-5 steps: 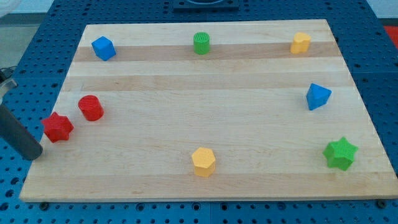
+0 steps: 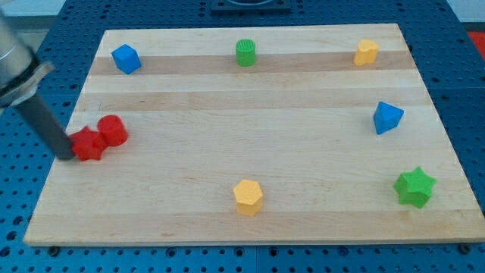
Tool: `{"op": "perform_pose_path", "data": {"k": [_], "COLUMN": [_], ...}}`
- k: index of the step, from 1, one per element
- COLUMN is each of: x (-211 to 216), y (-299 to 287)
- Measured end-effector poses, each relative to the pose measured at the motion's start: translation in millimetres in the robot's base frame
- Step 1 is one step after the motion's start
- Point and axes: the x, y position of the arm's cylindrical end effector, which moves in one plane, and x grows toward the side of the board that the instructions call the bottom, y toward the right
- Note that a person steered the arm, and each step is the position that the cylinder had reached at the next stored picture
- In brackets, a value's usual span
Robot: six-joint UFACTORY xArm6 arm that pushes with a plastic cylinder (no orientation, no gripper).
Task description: Place the red star towards the left side of the red circle
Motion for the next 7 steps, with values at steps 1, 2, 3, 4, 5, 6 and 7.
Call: {"op": "perform_pose_path", "data": {"k": [1,2,3,4,5,6,7], "x": [-25.9,-26.1,-37.7,-57.2,-57.2,-57.2,-57.2], "y": [7.9,8.0,14.5,34.3,34.4,37.4,47.7]}}
